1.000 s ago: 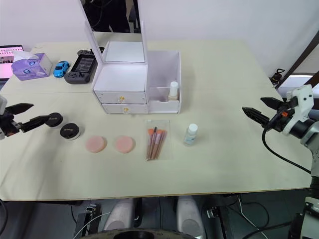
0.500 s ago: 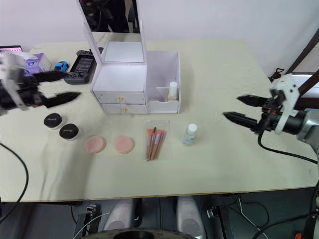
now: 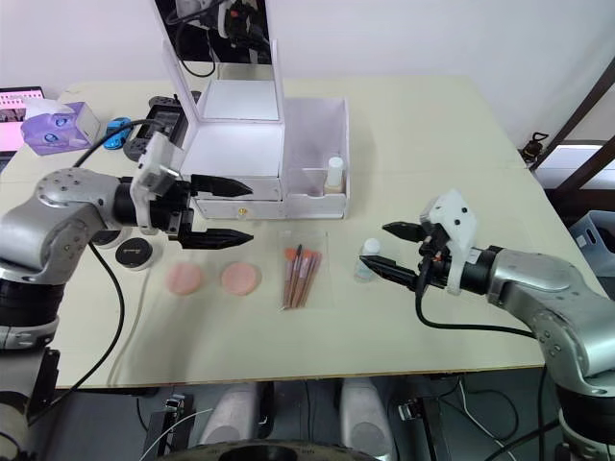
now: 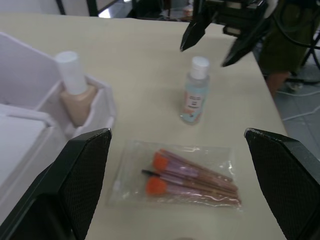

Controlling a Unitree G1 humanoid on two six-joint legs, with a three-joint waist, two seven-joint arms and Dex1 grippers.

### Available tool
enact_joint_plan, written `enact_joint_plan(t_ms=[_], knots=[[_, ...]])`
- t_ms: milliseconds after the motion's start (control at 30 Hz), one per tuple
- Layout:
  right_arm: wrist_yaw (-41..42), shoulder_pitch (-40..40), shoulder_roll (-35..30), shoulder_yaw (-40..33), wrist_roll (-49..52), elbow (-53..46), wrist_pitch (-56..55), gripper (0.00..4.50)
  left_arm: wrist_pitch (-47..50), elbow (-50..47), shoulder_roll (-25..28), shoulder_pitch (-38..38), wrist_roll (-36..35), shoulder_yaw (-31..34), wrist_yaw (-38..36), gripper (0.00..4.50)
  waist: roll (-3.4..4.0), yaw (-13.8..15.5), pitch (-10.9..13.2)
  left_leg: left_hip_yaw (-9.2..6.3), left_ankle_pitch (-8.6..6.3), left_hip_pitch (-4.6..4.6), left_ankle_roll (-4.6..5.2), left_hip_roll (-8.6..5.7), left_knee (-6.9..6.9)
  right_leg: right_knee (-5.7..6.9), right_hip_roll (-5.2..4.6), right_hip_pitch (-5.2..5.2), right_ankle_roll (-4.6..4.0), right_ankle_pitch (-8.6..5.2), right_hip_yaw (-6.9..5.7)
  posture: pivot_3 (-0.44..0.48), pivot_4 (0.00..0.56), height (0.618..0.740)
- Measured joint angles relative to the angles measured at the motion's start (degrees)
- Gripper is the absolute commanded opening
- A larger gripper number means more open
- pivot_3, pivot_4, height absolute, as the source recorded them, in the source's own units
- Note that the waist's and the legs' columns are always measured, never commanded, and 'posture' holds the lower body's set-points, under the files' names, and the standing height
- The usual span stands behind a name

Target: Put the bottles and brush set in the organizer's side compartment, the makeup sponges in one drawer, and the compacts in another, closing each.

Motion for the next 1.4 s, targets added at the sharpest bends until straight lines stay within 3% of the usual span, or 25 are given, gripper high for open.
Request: enact_joint_plan(t_ms=[367, 500, 533, 867, 1033, 1133, 1400], knots=[[-1.2, 0.1, 0.3, 4.3, -3.7, 1.9, -3.2, 2.70, 0.3, -1.6, -0.2, -0.1, 0.4, 0.0, 1.3, 4.50, -0.01, 0.1, 0.0, -0.01, 0.00, -0.02, 0.00, 0.00, 0.01, -0.02, 0.00, 0.01, 0.01, -0.01, 0.00, 0.000, 0.150, 0.740], [-1.1, 0.0, 0.4, 4.4, -4.5, 3.7, -4.5, 0.84, 1.0, -2.2, -0.5, -0.2, 0.6, 0.0, 2.3, 4.50, -0.01, 0.1, 0.0, -0.01, 0.00, -0.01, 0.00, 0.00, 0.01, -0.01, 0.00, 0.01, 0.01, -0.01, 0.00, 0.000, 0.150, 0.740], [-1.0, 0.0, 0.4, 4.5, -4.7, 3.9, -4.9, 0.65, 1.1, -2.2, -0.5, -0.2, 0.7, 0.0, 2.5, 4.50, -0.01, 0.1, 0.0, -0.01, 0.00, -0.01, 0.00, 0.00, 0.01, -0.01, 0.00, 0.01, 0.02, -0.01, 0.00, 0.000, 0.150, 0.740], [0.5, -2.2, 0.4, 1.7, -0.2, 4.0, -4.1, 0.65, -0.3, -0.1, -0.5, -0.2, 1.8, 0.6, 2.5, 4.50, 0.00, 0.0, 0.0, -0.01, 0.00, 0.00, 0.00, 0.00, 0.02, 0.00, 0.00, 0.01, 0.01, -0.01, 0.00, 0.000, 0.150, 0.740], [0.9, -15.6, 0.3, 1.3, 4.6, 5.8, -1.1, 0.65, -2.6, 2.4, 0.2, 1.6, 2.8, 3.1, 3.8, 4.50, 0.02, -0.4, 0.0, -0.03, 0.00, 0.06, 0.00, 0.01, 0.00, 0.05, 0.03, -0.03, -0.04, 0.03, 0.01, 0.000, 0.150, 0.740], [1.3, -25.6, 0.9, 5.0, 3.9, 10.1, -0.8, 0.65, -3.8, 3.3, 0.8, 5.0, 3.8, 5.4, 5.6, 4.50, 0.01, -0.3, 0.0, -0.05, 0.00, 0.04, 0.00, 0.04, -0.06, 0.04, 0.08, -0.07, -0.20, 0.11, 0.02, 0.000, 0.150, 0.740], [8.4, -43.9, 8.0, 17.8, -6.1, 31.5, -8.0, 0.65, -3.9, -0.6, 1.0, 13.4, 3.6, 10.6, 10.4, 4.50, 0.01, 0.1, 0.0, 0.02, 0.00, -0.10, 0.01, 0.02, -0.14, -0.06, 0.07, -0.17, -0.18, 0.11, 0.08, 0.000, 0.150, 0.740]])
